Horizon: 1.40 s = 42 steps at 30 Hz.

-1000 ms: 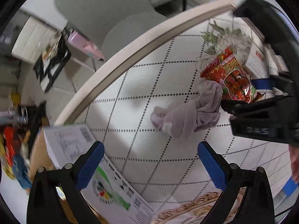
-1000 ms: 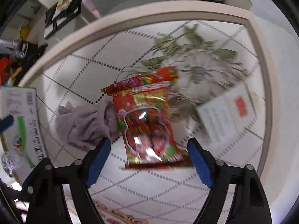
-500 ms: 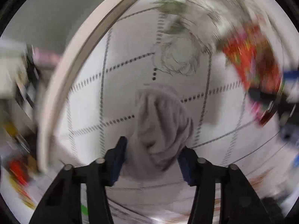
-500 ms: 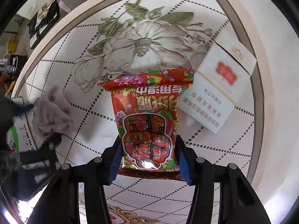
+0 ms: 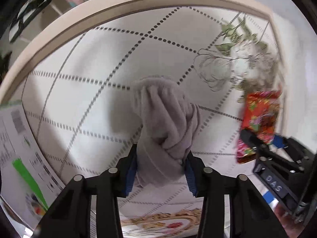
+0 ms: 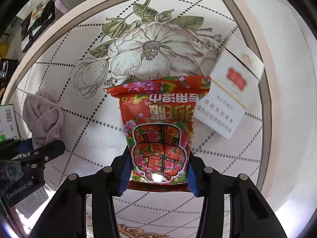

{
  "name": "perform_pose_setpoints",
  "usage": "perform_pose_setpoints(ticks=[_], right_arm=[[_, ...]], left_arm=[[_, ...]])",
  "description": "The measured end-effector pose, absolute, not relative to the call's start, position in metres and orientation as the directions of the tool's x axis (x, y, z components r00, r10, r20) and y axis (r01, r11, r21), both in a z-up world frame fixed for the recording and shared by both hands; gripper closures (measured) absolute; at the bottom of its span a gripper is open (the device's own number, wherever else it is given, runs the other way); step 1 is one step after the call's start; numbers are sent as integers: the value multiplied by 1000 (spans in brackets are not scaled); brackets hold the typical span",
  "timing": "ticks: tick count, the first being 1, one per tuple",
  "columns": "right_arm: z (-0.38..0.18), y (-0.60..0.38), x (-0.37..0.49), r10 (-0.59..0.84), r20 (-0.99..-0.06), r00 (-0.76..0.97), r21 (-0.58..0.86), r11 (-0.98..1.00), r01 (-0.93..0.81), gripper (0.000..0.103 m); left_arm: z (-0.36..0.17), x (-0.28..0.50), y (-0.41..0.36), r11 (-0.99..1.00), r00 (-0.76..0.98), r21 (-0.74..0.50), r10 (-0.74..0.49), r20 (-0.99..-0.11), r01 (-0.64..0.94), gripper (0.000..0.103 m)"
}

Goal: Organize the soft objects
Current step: 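Carry the cloth and candy bag over the cardboard box and release them inside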

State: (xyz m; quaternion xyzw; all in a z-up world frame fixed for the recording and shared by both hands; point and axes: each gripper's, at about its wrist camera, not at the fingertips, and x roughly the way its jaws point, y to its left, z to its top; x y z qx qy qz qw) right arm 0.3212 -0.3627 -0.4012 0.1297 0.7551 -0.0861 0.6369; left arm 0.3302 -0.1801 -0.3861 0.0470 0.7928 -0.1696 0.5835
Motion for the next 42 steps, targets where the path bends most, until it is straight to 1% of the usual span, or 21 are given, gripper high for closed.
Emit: perform_pose_setpoints(ticks=[6,9,13,14,20,23,28,31,37,42], right_arm=[[-370,-346,292,128,-987,-97,93,949,301,55],[-340,-324,274,154,-987,-47,136,952,274,55],[-294,-286,257,192,-981,16,191,958,214,55],[-284,-275,253,198,-980,28,200,960,195,55],[-207,-215,235,262,-960,99,269,960,74,55],[-184,-171,232,295,-948,116,298,955,7,55],[-174,-90,234,322,-941,99,316,946,-77,55],[-178,-44,236,313,-947,70,304,946,-111,55],[-204,12,248,254,-967,35,247,959,-138,55],[-236,25,260,206,-979,-9,205,972,-118,55]], left_arm=[[-337,304,-147,938,-222,-292,-249,-943,187,64],[-302,282,-131,930,-162,-333,-309,-937,156,64],[-254,263,-89,916,-61,-374,-369,-927,142,64],[-242,272,-76,917,-40,-374,-372,-927,140,64],[-186,246,4,924,89,-368,-377,-922,104,64],[-164,241,50,930,126,-359,-366,-922,74,64],[-156,234,122,947,183,-322,-315,-931,-9,64],[-168,231,156,950,195,-307,-289,-937,-63,64],[-214,232,208,939,123,-312,-296,-947,-141,64],[-267,245,222,917,10,-346,-351,-936,-201,64]])
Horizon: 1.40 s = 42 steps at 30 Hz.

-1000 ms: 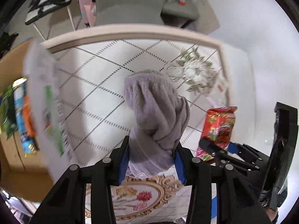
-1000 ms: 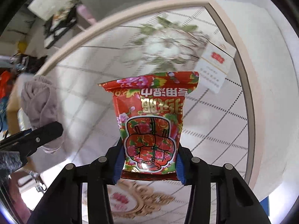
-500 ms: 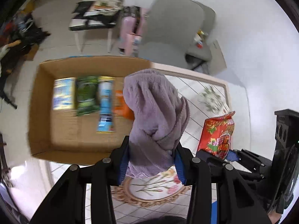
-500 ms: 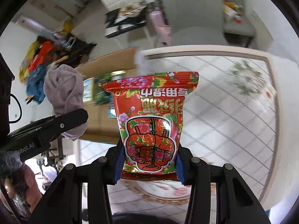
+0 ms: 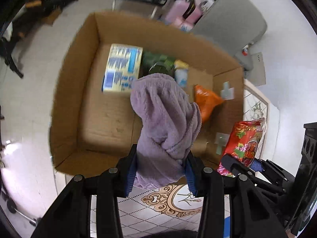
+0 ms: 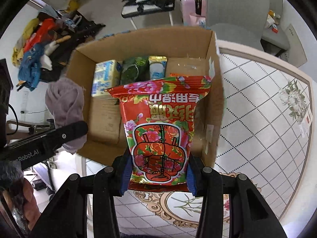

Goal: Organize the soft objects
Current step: 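Carry the cloth and candy bag over the cardboard box and release them inside, then move the right gripper back over the table toward the white cigarette pack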

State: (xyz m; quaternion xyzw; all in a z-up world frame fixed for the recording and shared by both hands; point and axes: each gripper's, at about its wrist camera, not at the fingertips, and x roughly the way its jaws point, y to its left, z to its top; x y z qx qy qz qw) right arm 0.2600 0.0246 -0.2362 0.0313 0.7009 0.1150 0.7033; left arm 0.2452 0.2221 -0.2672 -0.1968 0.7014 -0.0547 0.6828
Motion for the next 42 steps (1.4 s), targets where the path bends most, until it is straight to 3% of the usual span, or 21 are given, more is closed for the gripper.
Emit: perform_pose_setpoints(ticks=[8,15,17,19,21,23,25,26,29,42], right_arm=[[-290,29,270,161,-985,-66,167,982,-90,55],[-315,30,273,155,-982,-111,164,984,-75,53],[-318,31,275,163,-980,-117,173,982,-75,45],[-315,31,275,160,-982,-102,168,983,-76,35],[-311,31,275,160,-983,-93,167,983,-79,33],[-307,30,276,154,-984,-88,161,984,-82,32],[-302,28,276,146,-986,-80,153,985,-83,31],[-300,27,275,137,-988,-75,144,986,-88,25],[-289,24,270,122,-991,-59,127,988,-90,12],[-229,13,234,44,-998,40,41,995,-89,9]], left_arm=[[-311,254,222,922,-96,-330,-354,-930,-201,63],[-325,254,219,955,-141,-226,-255,-957,-192,60],[-325,254,218,963,-138,-202,-228,-964,-180,54],[-322,254,216,970,-131,-174,-197,-972,-168,38],[-319,253,215,975,-125,-158,-178,-976,-159,27],[-310,253,213,976,-108,-158,-176,-978,-151,25],[-302,252,210,977,-97,-158,-173,-980,-146,8],[-297,251,209,977,-85,-155,-168,-982,-144,6],[-280,245,208,980,-40,-140,-147,-988,-141,5],[-214,206,193,995,128,-56,-44,-991,-88,5]])
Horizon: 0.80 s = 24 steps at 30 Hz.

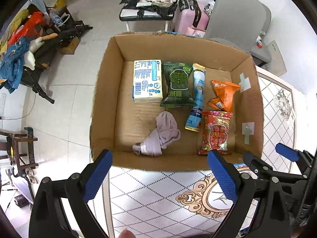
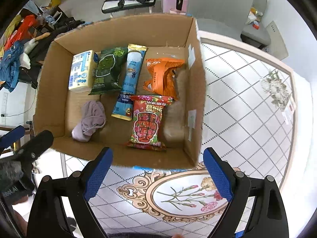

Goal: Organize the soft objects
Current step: 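Move the right gripper back over the table toward the white cigarette pack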

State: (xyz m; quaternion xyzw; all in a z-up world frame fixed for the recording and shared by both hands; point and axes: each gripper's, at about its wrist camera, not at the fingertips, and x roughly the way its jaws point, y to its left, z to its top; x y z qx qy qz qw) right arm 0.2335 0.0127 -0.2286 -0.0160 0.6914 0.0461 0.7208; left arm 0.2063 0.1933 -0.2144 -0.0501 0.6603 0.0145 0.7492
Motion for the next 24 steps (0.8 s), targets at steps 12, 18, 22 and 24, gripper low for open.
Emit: perform_pose_setpoints(ticks=[12,18,22,24], right_arm=[[-151,-3,185,96,-983,157,81,992,-100,9],[-129,-11,168,135,-975,177,116,987,-113,9],[-125,-29,168,159,-970,184,144,985,-91,9],[-127,-46,173,163,-969,186,156,986,-54,9]], left_arm=[[-146,164,184,992,232,-103,-82,-969,-79,5],[-122,151,177,992,269,-99,-75,-960,-77,5],[-121,154,168,989,265,-115,-88,-960,-91,5],[-123,158,162,988,260,-118,-88,-962,-100,5]])
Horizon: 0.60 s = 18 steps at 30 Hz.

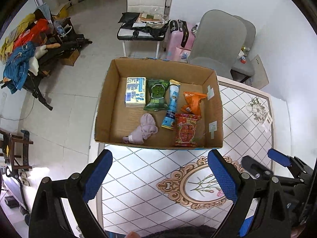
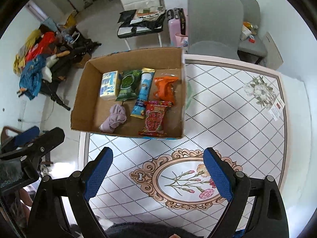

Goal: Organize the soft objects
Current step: 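Move the right gripper back over the table toward the white cigarette pack, then grasp the white cigarette pack with the right gripper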

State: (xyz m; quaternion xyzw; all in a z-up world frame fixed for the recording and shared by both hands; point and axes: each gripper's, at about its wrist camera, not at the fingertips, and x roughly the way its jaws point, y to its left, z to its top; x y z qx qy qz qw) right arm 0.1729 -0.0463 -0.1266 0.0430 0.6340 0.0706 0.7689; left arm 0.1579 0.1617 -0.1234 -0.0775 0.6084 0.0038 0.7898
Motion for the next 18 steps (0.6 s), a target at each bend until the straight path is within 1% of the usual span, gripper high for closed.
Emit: perform_pose_setpoints(ticks=[4,10,13,18], right_arm=[[-142,-114,190,131,-975,180,148,985,84,9],[-180,-239,218,44,-991,129,80,952,294,9],[-202,-299,229,34,-994,105,73,915,397,9],[-243,-373,248,66,-994,82,99,849,519,9]], left_arm=[[-131,175,138,991,264,-59,-25,-964,-122,5],[-157,211,93,990,254,-63,-28,-967,-128,5],[-175,231,70,990,229,-62,-32,-973,-125,5],[-203,260,35,991,208,-4,25,-978,-136,5]])
